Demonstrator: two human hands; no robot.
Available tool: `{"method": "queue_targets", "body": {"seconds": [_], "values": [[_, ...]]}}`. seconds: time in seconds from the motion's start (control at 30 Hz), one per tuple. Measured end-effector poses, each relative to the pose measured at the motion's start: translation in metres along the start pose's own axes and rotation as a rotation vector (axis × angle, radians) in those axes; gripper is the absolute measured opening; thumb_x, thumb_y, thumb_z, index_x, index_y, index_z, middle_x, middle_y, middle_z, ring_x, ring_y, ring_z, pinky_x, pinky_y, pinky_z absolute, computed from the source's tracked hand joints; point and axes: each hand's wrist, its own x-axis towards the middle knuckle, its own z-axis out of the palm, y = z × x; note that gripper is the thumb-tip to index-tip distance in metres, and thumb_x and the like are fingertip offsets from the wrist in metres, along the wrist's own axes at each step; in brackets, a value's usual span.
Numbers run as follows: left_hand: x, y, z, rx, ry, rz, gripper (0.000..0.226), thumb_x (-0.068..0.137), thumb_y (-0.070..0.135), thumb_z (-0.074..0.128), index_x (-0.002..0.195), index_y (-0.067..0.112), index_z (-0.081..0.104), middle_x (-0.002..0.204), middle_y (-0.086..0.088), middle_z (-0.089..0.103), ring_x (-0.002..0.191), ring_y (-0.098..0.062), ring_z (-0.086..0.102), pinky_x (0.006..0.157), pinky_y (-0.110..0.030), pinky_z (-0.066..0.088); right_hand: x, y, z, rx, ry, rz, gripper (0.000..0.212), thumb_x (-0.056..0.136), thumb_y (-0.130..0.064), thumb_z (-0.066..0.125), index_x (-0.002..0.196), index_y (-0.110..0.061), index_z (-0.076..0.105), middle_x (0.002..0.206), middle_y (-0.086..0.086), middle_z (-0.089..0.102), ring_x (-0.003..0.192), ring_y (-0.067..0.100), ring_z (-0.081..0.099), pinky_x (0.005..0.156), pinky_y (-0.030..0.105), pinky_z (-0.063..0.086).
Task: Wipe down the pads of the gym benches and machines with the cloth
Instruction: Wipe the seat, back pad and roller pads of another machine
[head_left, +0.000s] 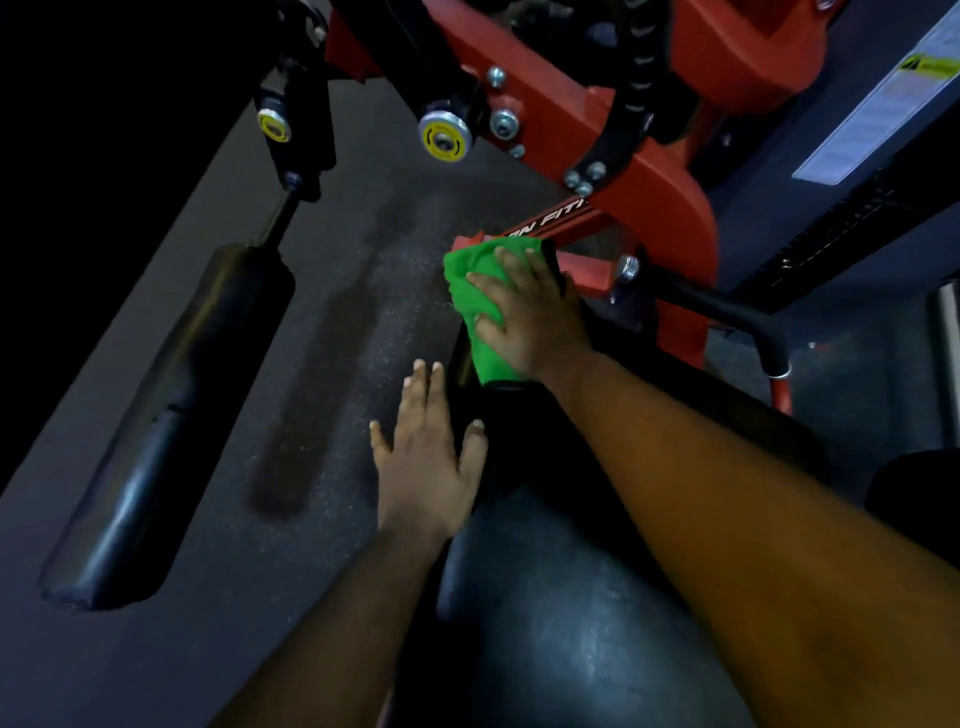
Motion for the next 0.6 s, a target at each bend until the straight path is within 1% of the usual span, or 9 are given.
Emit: {"method": "queue_targets", "body": {"seconds": [0.07, 0.13, 0.2, 0.27, 0.3, 0.37, 0.47, 0.53, 0.6], "values": [[0.025, 0.012, 0.001, 0.043, -0.009, 0.022, 0.080, 0.091, 0.058, 0.022, 0.162, 0.025, 0.006, 0.171, 0.005, -0.001, 0.156, -0.012, 0.003, 0.121, -0.063, 0.008, -0.003, 0.004, 0.002, -0.002, 0.020, 0.026, 0.069, 0.082, -0.058, 0.037, 0.148, -0.043, 0.046, 0.165, 0.000, 0.030, 0.151, 0.033, 0.026, 0.114, 0.062, 0.030], [0.041, 0.020, 0.001, 0.057, -0.031, 0.016, 0.077, 0.094, 0.053, 0.030, 0.162, 0.024, 0.007, 0.171, 0.005, -0.002, 0.156, -0.012, 0.003, 0.122, -0.063, 0.006, -0.042, 0.008, 0.005, 0.007, 0.034, 0.026, 0.070, 0.084, -0.057, 0.036, 0.153, -0.043, 0.036, 0.167, 0.000, 0.025, 0.152, 0.033, 0.024, 0.116, 0.060, 0.028], [0.051, 0.027, 0.002, 0.008, -0.038, 0.036, 0.073, 0.097, 0.045, 0.037, 0.162, 0.023, 0.011, 0.171, 0.004, 0.000, 0.156, -0.013, 0.003, 0.122, -0.064, 0.006, -0.092, 0.021, 0.009, 0.045, 0.015, 0.057, 0.072, 0.086, -0.055, 0.039, 0.156, -0.043, 0.027, 0.167, 0.001, 0.026, 0.151, 0.033, 0.026, 0.117, 0.061, 0.028], [0.060, 0.031, 0.004, -0.005, -0.003, 0.126, 0.073, 0.092, 0.043, 0.035, 0.160, 0.022, 0.020, 0.171, 0.004, 0.007, 0.156, -0.012, 0.006, 0.122, -0.063, 0.008, -0.110, 0.030, 0.011, 0.059, 0.022, 0.095, 0.074, 0.086, -0.057, 0.040, 0.157, -0.045, 0.023, 0.166, 0.001, 0.028, 0.151, 0.034, 0.027, 0.117, 0.062, 0.027], [0.064, 0.031, 0.007, 0.019, 0.012, 0.173, 0.073, 0.090, 0.042, 0.034, 0.159, 0.021, 0.024, 0.170, 0.003, 0.010, 0.156, -0.012, 0.006, 0.122, -0.063, 0.009, -0.101, 0.030, 0.011, 0.059, 0.020, 0.123, 0.075, 0.085, -0.059, 0.039, 0.157, -0.046, 0.022, 0.166, 0.001, 0.026, 0.151, 0.034, 0.025, 0.118, 0.063, 0.024], [0.073, 0.036, 0.015, 0.074, -0.009, 0.209, 0.074, 0.088, 0.042, 0.030, 0.159, 0.021, 0.025, 0.170, 0.003, 0.011, 0.156, -0.011, 0.003, 0.122, -0.064, 0.007, -0.064, 0.024, 0.007, 0.068, 0.031, 0.179, 0.075, 0.084, -0.063, 0.035, 0.156, -0.047, 0.023, 0.166, 0.000, 0.025, 0.150, 0.034, 0.024, 0.117, 0.063, 0.022], [0.081, 0.036, 0.022, 0.155, -0.024, 0.167, 0.074, 0.090, 0.044, 0.023, 0.160, 0.021, 0.021, 0.171, 0.002, 0.007, 0.157, -0.013, -0.001, 0.121, -0.066, 0.003, -0.009, 0.024, -0.001, 0.133, 0.038, 0.136, 0.074, 0.083, -0.065, 0.035, 0.154, -0.043, 0.033, 0.154, -0.001, 0.042, 0.137, 0.032, 0.041, 0.109, 0.055, 0.037], [0.081, 0.039, 0.029, 0.270, -0.030, 0.245, 0.071, 0.094, 0.048, 0.025, 0.160, 0.022, 0.022, 0.171, 0.000, 0.008, 0.157, -0.015, -0.001, 0.121, -0.066, 0.001, -0.011, 0.047, 0.000, 0.134, 0.036, 0.103, 0.072, 0.085, -0.064, 0.038, 0.153, -0.040, 0.038, 0.144, -0.001, 0.051, 0.124, 0.031, 0.050, 0.102, 0.048, 0.043], [0.078, 0.038, 0.029, 0.355, -0.038, 0.330, 0.072, 0.094, 0.051, 0.031, 0.160, 0.022, 0.024, 0.170, -0.002, 0.010, 0.157, -0.016, 0.000, 0.121, -0.066, -0.002, -0.033, 0.075, 0.005, 0.111, 0.026, 0.117, 0.071, 0.087, -0.066, 0.037, 0.151, -0.037, 0.041, 0.139, 0.002, 0.055, 0.119, 0.033, 0.054, 0.098, 0.046, 0.046]]}}
